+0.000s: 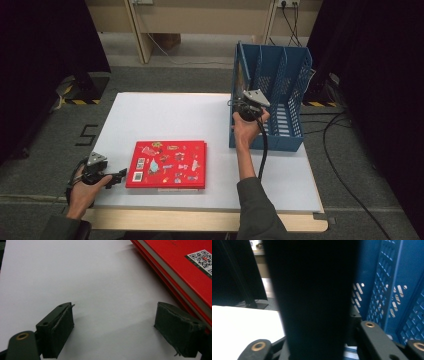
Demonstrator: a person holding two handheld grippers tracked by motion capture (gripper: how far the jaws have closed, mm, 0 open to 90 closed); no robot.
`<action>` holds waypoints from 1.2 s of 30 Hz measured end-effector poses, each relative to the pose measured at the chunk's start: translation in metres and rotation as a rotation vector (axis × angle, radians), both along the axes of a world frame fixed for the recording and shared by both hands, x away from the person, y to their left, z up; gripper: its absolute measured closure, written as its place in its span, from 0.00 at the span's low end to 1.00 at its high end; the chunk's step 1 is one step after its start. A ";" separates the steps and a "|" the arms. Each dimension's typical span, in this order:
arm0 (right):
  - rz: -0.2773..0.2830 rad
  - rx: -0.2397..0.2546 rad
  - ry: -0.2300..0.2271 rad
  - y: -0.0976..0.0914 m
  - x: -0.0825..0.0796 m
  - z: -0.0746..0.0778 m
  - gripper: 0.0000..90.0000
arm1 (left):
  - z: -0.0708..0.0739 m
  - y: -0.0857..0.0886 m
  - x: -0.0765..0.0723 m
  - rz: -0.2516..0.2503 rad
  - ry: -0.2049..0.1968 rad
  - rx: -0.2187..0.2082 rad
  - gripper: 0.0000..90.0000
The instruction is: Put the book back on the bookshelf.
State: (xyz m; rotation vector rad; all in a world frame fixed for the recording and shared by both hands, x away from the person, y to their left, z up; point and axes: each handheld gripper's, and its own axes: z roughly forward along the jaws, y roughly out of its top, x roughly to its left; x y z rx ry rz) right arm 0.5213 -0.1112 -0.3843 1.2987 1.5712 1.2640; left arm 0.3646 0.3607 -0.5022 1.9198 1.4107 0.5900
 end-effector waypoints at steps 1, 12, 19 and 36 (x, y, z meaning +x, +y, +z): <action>0.008 -0.006 0.003 0.002 -0.003 0.001 0.75 | 0.000 0.000 0.000 0.001 0.000 -0.001 0.16; 0.097 -0.053 -0.013 0.006 -0.029 0.005 0.73 | 0.000 0.001 0.000 0.004 0.002 0.003 0.16; 0.119 -0.070 -0.012 0.004 -0.038 0.001 0.74 | 0.000 0.001 0.000 0.004 0.007 0.003 0.16; 0.099 -0.027 0.004 0.007 -0.014 0.001 0.72 | -0.001 0.001 0.000 0.003 0.002 0.002 0.16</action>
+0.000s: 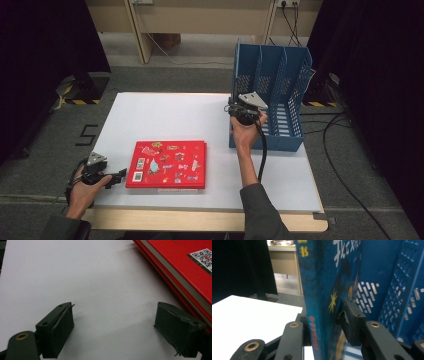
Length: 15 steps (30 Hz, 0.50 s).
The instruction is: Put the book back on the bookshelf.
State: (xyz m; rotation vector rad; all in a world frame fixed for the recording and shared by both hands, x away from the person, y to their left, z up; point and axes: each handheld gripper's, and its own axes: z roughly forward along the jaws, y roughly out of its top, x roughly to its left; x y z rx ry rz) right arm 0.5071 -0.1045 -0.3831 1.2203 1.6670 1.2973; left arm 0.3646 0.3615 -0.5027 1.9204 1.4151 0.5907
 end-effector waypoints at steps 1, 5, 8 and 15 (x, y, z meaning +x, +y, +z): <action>0.008 0.010 0.009 0.001 -0.001 0.000 0.71 | 0.000 0.000 0.000 0.000 -0.001 -0.002 0.16; 0.031 -0.013 0.002 0.000 -0.005 -0.001 0.69 | 0.000 0.000 0.000 0.000 -0.001 0.000 0.16; 0.043 0.021 0.016 -0.004 -0.009 -0.001 0.67 | 0.000 0.000 0.000 0.000 -0.001 0.000 0.16; 0.072 0.009 0.001 -0.009 -0.024 0.002 0.56 | 0.000 0.001 0.000 0.003 0.004 -0.003 0.17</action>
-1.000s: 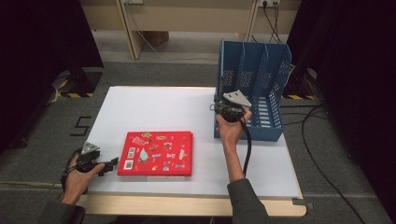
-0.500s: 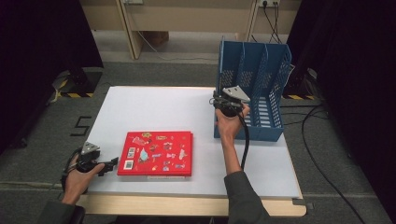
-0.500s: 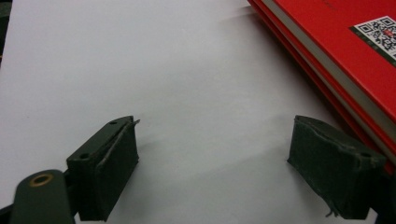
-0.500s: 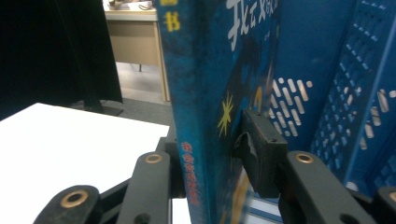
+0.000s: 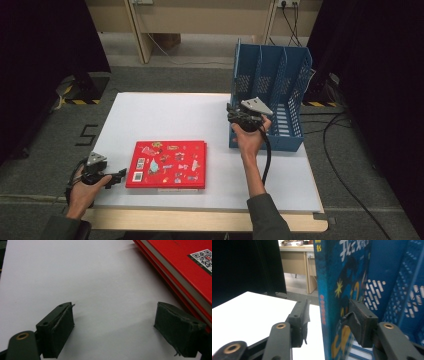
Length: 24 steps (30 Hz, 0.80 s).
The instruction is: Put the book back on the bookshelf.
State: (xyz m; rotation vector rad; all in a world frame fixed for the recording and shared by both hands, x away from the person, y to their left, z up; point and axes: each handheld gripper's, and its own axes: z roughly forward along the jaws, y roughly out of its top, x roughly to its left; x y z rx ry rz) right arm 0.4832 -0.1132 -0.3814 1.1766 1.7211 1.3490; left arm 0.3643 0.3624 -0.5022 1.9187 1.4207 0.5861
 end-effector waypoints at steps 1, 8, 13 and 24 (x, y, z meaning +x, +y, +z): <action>-0.003 0.006 -0.002 -0.001 -0.004 0.001 0.55 | 0.000 0.000 0.000 0.003 -0.001 0.000 0.16; 0.048 0.011 -0.008 -0.007 -0.036 0.003 0.41 | 0.000 0.001 0.000 0.009 -0.003 0.001 0.16; 0.107 0.067 0.054 -0.015 -0.049 -0.008 0.31 | 0.001 0.002 -0.001 0.012 -0.008 -0.006 0.16; 0.232 0.087 0.155 -0.014 -0.084 -0.028 0.20 | 0.004 0.002 -0.002 0.021 -0.024 -0.023 0.17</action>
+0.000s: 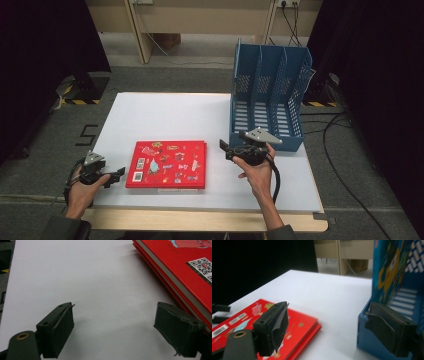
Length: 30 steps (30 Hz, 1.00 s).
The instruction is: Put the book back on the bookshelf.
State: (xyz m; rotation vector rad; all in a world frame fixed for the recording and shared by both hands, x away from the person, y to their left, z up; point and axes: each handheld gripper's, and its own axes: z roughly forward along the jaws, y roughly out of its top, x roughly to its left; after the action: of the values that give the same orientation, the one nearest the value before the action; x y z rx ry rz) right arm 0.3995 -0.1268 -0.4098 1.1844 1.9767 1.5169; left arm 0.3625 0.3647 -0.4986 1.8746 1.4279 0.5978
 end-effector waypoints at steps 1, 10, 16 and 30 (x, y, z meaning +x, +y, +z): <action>0.002 -0.004 0.004 0.000 -0.001 -0.003 0.20 | 0.001 0.000 -0.001 0.004 -0.007 -0.004 0.17; 0.050 -0.061 0.080 0.010 -0.013 -0.029 0.23 | 0.007 -0.007 -0.003 -0.031 -0.046 -0.045 0.17; 0.067 -0.086 0.111 0.021 -0.015 -0.037 0.24 | 0.010 -0.015 -0.006 -0.052 -0.060 -0.034 0.21; 0.140 -0.103 0.183 0.037 -0.015 -0.057 0.26 | 0.019 -0.042 -0.018 -0.126 -0.110 0.028 0.25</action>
State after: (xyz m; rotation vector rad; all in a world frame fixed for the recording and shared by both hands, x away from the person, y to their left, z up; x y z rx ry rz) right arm 0.3847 -0.0898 -0.4666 1.2012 2.2716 1.3947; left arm 0.3445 0.3228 -0.4792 1.9064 1.2273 0.6514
